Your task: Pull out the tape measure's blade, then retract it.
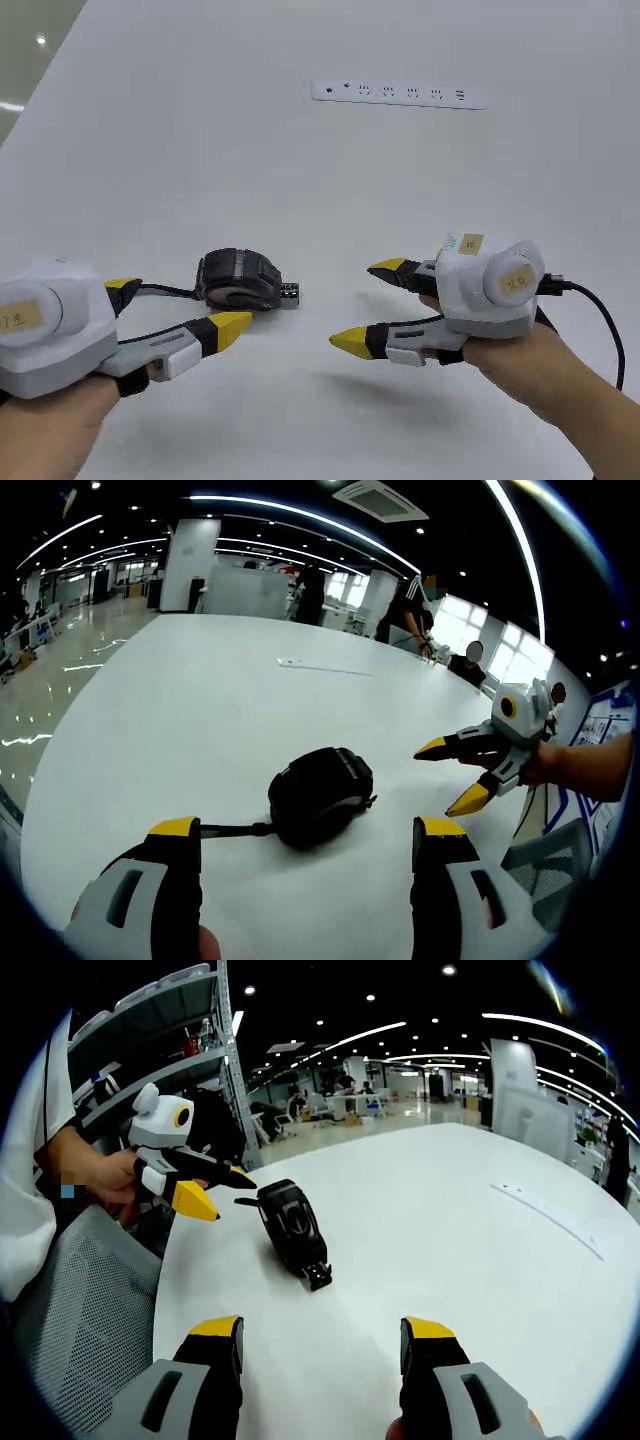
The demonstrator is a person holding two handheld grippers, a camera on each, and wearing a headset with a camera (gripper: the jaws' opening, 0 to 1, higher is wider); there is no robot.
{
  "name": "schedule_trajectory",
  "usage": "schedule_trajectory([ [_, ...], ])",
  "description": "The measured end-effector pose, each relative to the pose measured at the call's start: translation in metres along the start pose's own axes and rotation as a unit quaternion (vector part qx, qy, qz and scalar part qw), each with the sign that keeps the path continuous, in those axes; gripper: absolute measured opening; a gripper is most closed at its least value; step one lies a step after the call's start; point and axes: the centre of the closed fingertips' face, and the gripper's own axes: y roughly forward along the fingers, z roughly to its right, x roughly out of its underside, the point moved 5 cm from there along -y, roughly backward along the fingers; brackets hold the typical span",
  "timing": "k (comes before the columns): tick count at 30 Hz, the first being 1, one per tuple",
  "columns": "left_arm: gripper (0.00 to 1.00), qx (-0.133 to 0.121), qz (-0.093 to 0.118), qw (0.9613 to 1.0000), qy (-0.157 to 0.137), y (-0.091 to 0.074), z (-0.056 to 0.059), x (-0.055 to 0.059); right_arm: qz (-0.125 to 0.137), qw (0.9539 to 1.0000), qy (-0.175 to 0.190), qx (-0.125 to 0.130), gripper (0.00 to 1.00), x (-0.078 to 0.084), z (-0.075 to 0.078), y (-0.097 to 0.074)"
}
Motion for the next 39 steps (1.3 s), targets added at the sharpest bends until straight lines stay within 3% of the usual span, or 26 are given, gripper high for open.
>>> schedule_trajectory([
  [5,0.88,0.022,-0.006,0.9994,0.026,-0.009,0.002,0.001,0.006,0.9998,0.01,0.016,0.65,0.002,-0.002,-0.015],
  [16,0.92,0.044,-0.012,0.9971,0.062,-0.029,0.004,0.007,0.014,0.9988,0.024,0.041,0.71,0.012,-0.012,-0.043],
  [25,0.95,0.055,-0.021,0.9945,0.086,-0.044,-0.001,0.012,0.018,0.9972,0.035,0.064,0.74,0.022,-0.018,-0.064],
  [28,0.96,0.059,-0.02,0.9953,0.074,-0.048,-0.005,0.012,0.019,0.9967,0.038,0.07,0.75,0.024,-0.02,-0.071],
  [39,0.96,0.067,-0.026,0.9934,0.09,-0.062,-0.01,0.018,0.021,0.994,0.053,0.093,0.8,0.039,-0.025,-0.096],
])
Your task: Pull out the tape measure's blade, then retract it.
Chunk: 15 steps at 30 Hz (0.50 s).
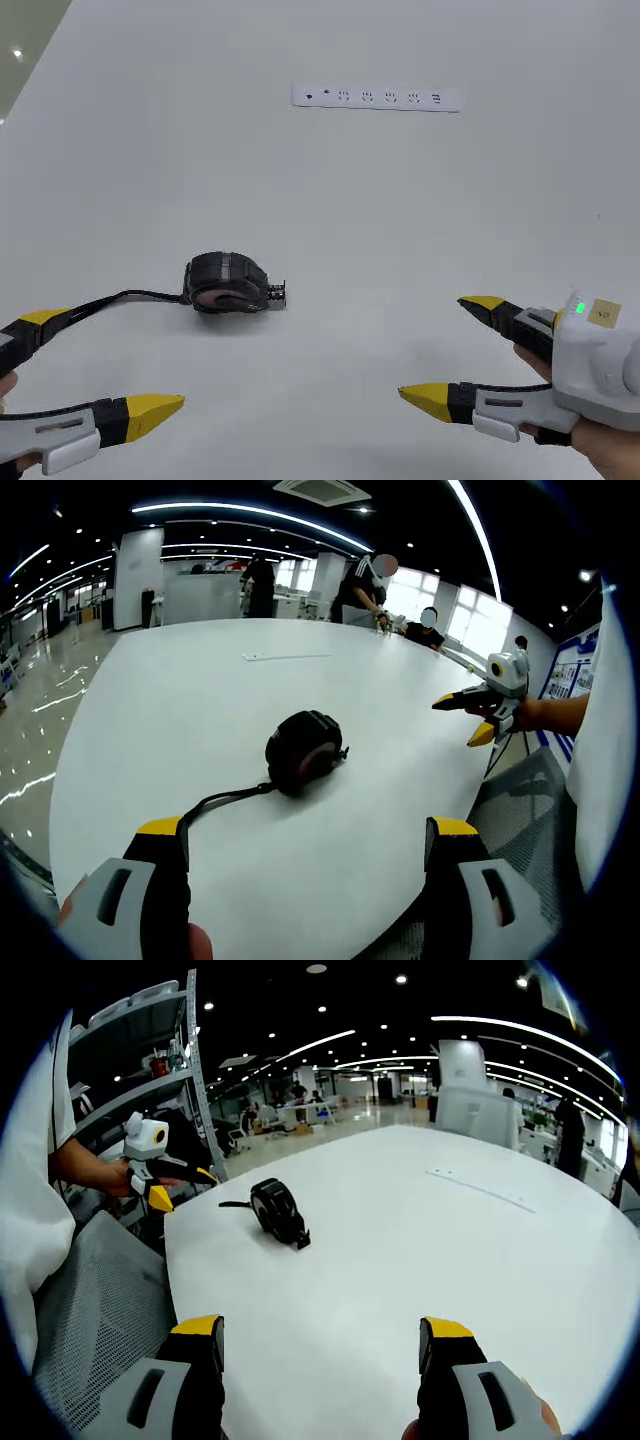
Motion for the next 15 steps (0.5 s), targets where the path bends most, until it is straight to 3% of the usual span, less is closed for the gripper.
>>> schedule_trajectory([
  [6,0.96,0.009,-0.007,0.9997,0.022,-0.007,0.002,0.005,-0.003,1.0,0.003,0.008,0.8,0.006,-0.001,-0.012],
  [15,0.97,0.017,-0.003,0.9995,0.025,-0.014,0.002,0.007,-0.008,0.9997,0.01,0.022,0.82,0.017,0.0,-0.026],
])
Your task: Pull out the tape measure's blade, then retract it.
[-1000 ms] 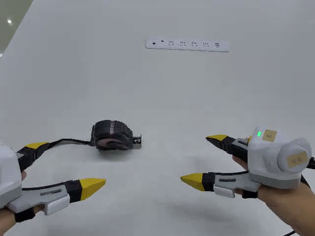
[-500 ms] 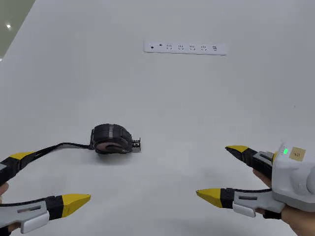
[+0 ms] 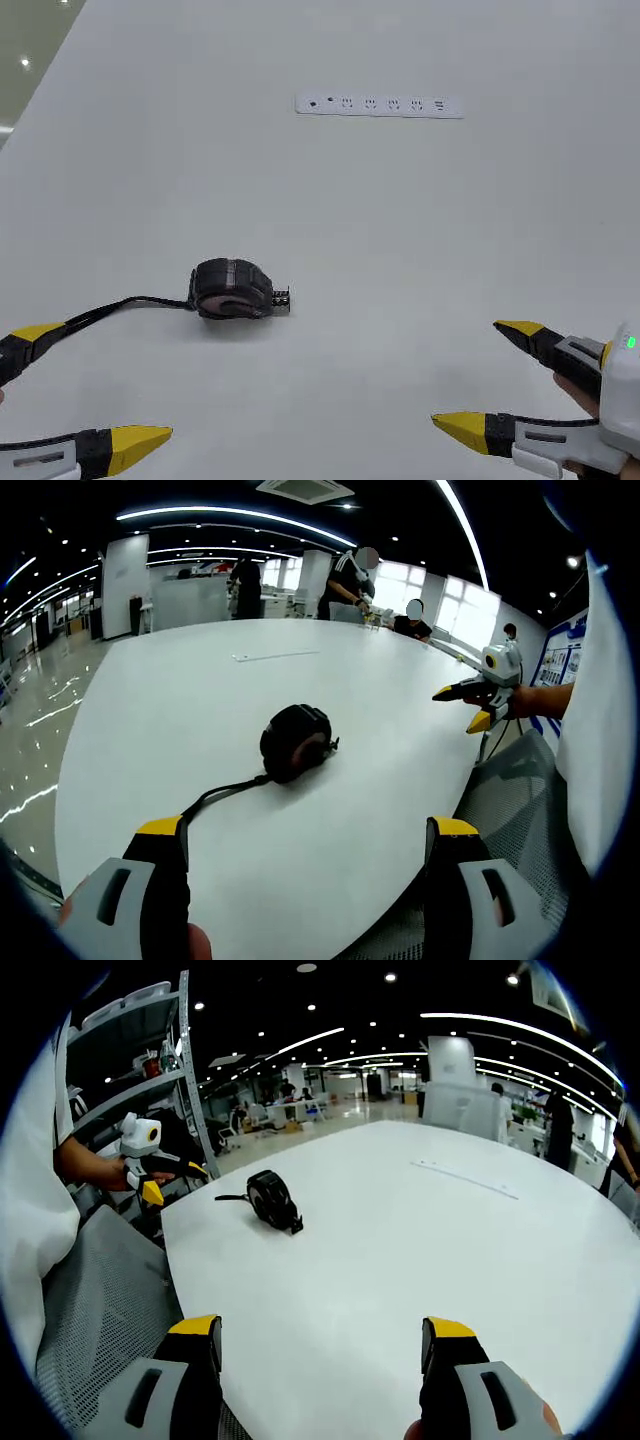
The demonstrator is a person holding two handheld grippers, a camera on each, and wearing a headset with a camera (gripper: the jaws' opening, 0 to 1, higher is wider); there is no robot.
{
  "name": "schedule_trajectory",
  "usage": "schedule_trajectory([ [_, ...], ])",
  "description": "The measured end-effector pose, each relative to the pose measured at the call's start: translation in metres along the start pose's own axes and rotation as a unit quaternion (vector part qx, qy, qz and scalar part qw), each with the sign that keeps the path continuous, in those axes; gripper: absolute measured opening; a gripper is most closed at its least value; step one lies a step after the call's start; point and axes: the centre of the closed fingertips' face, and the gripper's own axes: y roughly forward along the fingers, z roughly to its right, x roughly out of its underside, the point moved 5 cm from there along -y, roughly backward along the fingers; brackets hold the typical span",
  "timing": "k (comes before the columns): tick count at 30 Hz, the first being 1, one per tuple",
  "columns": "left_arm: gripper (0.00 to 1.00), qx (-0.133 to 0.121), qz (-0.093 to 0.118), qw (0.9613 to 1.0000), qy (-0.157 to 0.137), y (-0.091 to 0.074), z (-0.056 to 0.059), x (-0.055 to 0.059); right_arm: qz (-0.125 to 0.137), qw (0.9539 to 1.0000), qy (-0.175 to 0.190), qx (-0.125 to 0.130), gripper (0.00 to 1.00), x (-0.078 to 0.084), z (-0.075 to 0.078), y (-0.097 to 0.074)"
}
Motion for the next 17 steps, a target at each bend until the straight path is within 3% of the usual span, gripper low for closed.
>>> schedule_trajectory([
  [17,0.94,-0.006,0.003,0.9999,0.011,-0.0048,-0.0011,-0.0003,-0.006,0.9999,0.008,0.008,0.82,0.0057,0.0027,-0.0099],
])
